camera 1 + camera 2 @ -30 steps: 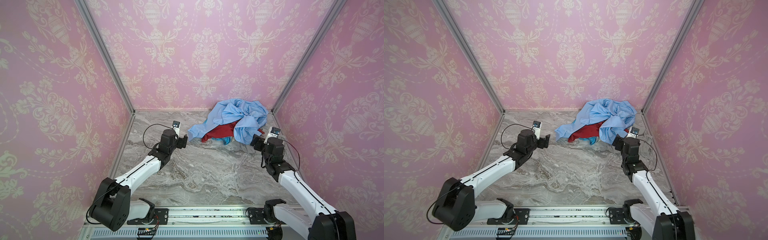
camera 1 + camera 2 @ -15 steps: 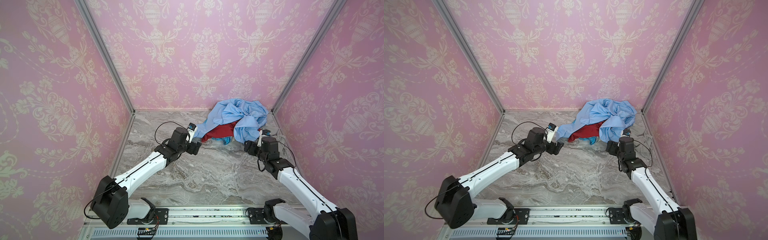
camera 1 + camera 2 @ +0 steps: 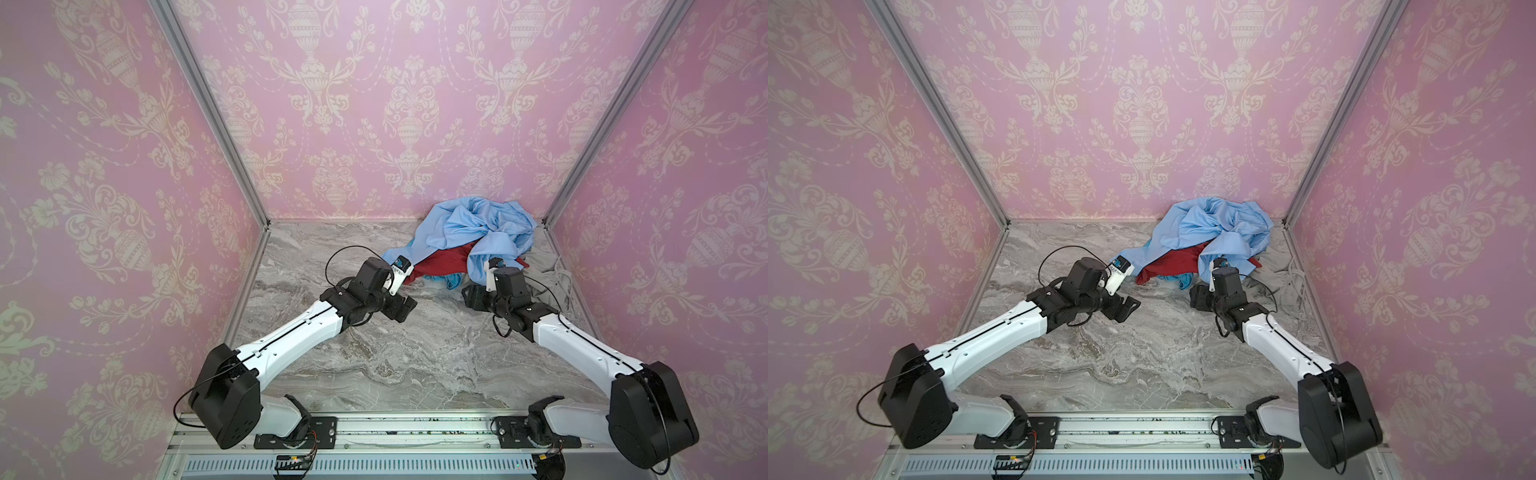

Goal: Pick out a specific cloth from the pile
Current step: 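Reach both grippers forward toward the clothes pile, then grasp the teal cloth with the right gripper and lift it from the pile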

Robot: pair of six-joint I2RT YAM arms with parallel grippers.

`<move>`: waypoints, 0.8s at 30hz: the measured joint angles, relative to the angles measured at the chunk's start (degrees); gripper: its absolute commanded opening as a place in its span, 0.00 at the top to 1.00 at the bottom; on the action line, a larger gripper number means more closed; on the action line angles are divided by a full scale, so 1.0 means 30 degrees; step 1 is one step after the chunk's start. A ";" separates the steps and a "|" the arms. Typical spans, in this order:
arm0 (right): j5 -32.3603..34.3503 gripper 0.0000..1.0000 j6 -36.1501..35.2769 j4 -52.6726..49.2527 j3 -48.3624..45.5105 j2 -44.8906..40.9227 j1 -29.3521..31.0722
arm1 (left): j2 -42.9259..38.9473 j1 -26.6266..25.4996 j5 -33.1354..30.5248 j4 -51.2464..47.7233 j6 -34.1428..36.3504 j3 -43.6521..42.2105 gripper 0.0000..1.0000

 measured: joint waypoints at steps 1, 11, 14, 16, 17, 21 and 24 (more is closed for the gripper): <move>-0.0066 0.31 0.0000 0.0189 0.0015 0.0255 0.0080 | 0.0007 0.0000 0.0015 -0.0095 0.0036 0.0000 0.11; -0.0015 0.43 -0.0131 0.1064 0.1778 0.3905 0.1020 | 0.0204 0.0000 0.0036 -0.0627 0.0663 0.0233 0.10; 0.0102 0.47 -0.0197 0.1122 0.2601 0.4925 0.1107 | 0.0204 0.0000 0.0036 -0.0648 0.0852 0.0233 0.10; 0.0204 0.48 -0.0284 0.1122 0.3184 0.5654 0.1107 | 0.0204 0.0000 0.0036 -0.0648 0.0933 0.0226 0.10; 0.0277 0.49 -0.0342 0.1115 0.3483 0.6003 0.1107 | 0.0204 0.0000 0.0036 -0.0648 0.0984 0.0226 0.10; 0.0750 0.53 -0.0539 0.0969 0.4634 0.7395 0.1107 | 0.0211 0.0000 0.0029 -0.0641 0.1166 0.0219 0.09; 0.1151 0.59 -0.0619 0.0896 0.5421 0.8306 0.1107 | 0.0211 0.0000 0.0022 -0.0590 0.1282 0.0160 0.09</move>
